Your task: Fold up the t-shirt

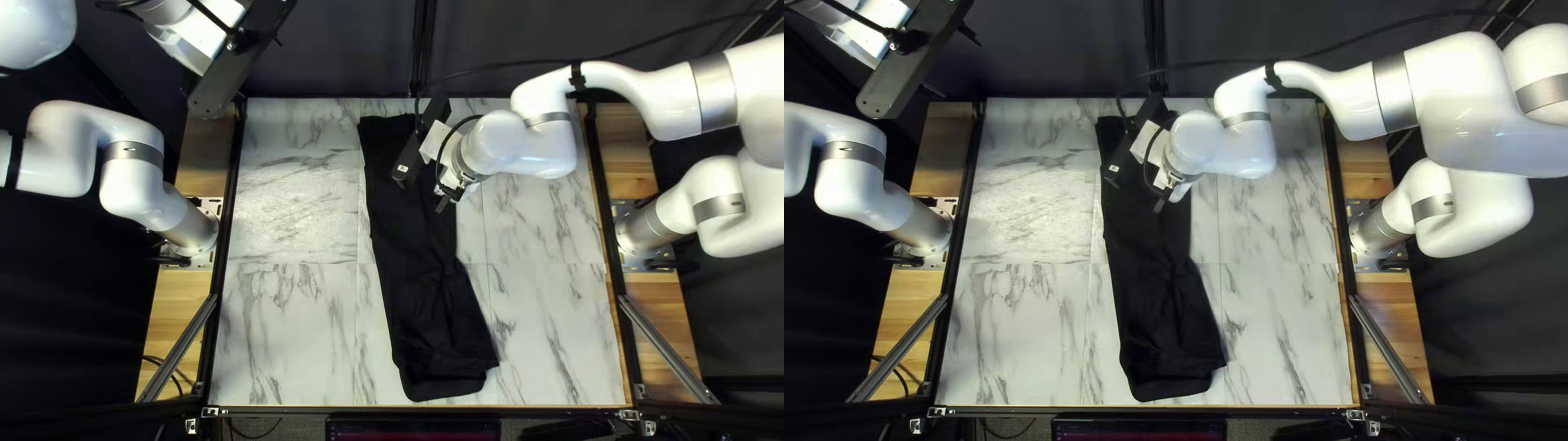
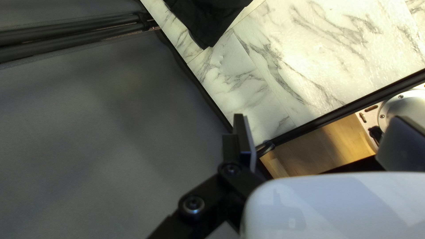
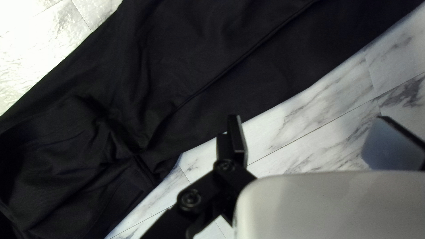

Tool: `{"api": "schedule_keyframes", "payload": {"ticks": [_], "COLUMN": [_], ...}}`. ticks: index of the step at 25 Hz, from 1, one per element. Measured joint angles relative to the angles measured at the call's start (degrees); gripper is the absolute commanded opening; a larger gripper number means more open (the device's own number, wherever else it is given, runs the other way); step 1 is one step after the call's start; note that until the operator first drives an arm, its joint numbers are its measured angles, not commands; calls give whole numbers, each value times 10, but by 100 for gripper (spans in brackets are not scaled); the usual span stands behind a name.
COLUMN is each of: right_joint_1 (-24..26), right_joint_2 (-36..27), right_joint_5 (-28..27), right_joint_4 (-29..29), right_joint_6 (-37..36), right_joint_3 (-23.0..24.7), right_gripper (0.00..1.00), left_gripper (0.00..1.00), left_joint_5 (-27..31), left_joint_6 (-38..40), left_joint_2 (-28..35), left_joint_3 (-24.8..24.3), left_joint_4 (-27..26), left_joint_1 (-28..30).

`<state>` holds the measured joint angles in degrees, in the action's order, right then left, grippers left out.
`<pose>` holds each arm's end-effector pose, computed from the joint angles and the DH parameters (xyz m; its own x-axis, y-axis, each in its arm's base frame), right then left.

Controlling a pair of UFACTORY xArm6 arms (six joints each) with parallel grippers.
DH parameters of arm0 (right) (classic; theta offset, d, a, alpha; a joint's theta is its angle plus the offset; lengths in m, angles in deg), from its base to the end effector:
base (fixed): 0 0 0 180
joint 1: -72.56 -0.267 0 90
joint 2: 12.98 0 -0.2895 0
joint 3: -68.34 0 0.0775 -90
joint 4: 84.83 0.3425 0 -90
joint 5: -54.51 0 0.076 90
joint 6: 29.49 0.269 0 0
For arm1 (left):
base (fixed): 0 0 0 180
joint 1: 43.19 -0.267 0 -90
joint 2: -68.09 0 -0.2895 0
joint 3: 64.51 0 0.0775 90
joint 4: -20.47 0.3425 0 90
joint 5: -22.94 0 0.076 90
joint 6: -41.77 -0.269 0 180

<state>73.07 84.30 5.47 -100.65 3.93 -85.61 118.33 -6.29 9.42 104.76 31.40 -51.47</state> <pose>0.4793 -0.0461 0.1791 0.8950 -0.3887 0.2190 -0.4214 -0.8978 0.1284 0.2745 0.0926 0.4724 0.7904 -0.6110 0.0444 -0.5693 -0.7594 -0.3150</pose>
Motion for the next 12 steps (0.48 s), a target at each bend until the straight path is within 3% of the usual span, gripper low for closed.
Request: {"api": "schedule_keyframes", "payload": {"ticks": [7, 12], "right_joint_1": [66, 139], "right_joint_2": [7, 75], "right_joint_5": [79, 115], "right_joint_4": [44, 110], "right_joint_6": [-143, -289], "right_joint_3": [28, -15], "right_gripper": [100, 100], "left_gripper": [100, 100], "left_joint_5": [0, 0], "left_joint_6": [0, 0], "left_joint_2": [0, 0], "left_joint_3": [0, 0], "left_joint_4": [0, 0], "left_joint_1": [0, 0]}}
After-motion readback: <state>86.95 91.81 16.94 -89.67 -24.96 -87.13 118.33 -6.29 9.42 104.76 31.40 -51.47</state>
